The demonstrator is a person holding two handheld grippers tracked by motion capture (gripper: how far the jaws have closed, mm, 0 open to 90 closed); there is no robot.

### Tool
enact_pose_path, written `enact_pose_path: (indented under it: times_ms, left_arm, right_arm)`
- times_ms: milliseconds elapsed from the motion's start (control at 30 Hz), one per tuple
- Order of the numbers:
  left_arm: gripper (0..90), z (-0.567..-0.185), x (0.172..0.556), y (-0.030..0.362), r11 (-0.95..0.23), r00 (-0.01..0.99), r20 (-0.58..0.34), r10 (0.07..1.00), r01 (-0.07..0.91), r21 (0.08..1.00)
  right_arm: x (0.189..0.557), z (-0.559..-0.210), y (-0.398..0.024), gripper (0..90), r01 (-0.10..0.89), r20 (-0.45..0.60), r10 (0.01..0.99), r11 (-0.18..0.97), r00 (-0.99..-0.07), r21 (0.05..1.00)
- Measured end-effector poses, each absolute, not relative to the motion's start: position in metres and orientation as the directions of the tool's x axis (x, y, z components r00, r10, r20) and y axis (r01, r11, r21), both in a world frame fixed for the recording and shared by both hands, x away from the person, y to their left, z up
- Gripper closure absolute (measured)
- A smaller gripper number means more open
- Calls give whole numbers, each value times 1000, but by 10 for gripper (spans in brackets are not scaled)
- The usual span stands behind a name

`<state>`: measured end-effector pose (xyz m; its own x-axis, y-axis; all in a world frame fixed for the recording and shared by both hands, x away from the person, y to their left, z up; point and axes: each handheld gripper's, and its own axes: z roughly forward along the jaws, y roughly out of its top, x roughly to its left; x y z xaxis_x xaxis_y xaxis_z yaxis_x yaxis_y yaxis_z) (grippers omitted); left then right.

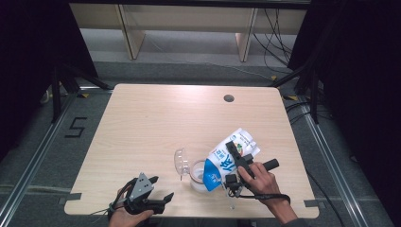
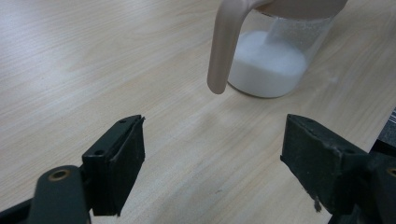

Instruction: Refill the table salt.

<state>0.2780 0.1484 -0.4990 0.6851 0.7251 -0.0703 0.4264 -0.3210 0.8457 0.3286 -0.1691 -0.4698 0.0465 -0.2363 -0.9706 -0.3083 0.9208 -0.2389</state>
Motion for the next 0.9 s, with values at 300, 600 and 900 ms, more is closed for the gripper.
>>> enact_pose_path:
  times_ms: [300, 600, 900]
  left_arm:
    - [209, -499, 278, 148, -321, 684, -69, 726, 426, 846]
    - [209, -499, 278, 148, -320, 684, -71, 726, 427, 846]
    - [210, -499, 278, 148, -321, 684, -69, 727, 426, 846]
  right_arm:
    - [328, -470, -169, 757, -297, -971, -237, 926, 31, -236]
    - [329, -470, -169, 761, -309, -968, -249, 918, 37, -248]
    - [328, -471, -169, 764, -302, -975, -220, 927, 34, -220]
